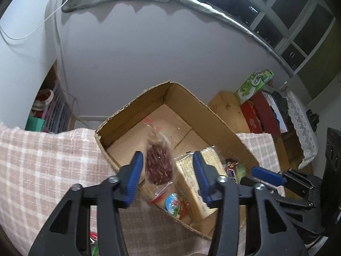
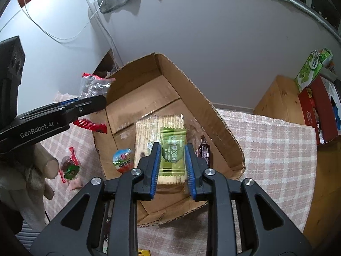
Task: Organize snacks
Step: 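Open both tools to drop the bag and candy into the box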
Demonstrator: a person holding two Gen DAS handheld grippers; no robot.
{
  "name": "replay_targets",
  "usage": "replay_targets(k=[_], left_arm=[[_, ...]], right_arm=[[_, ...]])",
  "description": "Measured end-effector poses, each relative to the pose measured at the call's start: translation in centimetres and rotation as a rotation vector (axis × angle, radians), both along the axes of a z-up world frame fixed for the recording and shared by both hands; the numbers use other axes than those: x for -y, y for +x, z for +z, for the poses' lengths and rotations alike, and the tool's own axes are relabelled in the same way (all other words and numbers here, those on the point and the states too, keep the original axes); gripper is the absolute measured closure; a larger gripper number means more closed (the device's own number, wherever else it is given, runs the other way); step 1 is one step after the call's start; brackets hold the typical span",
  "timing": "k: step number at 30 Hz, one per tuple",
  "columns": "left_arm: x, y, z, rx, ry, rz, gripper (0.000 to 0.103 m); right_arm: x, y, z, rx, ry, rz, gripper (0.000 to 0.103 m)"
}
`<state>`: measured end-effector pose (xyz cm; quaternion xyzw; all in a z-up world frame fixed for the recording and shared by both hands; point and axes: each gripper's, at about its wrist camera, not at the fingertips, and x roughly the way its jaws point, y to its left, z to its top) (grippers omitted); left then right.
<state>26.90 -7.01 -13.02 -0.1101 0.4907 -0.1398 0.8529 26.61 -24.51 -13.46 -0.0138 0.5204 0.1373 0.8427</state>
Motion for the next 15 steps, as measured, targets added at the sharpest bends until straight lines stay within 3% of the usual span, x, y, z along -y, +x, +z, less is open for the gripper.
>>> replay_targets(k=[1,2,15], left_arm=[[0.0,-0.1,0.1,0.003,-0.003,-0.002,0.055],[0.0,-0.1,0.2,0.005,-0.002,-0.005,0.055],[-1.1,-2.6,1.6,0.038,-0.014,-0.010,0.055]], right_arm=[[0.1,-0.1,0.1,0.007,-0.002,-0.002,0.054],[0.2,-0.3,0.2,0.015,-0.001,-0.004,0.048],[0.6,-2.6,1.8,0.043,0.013,-0.002,0.048]])
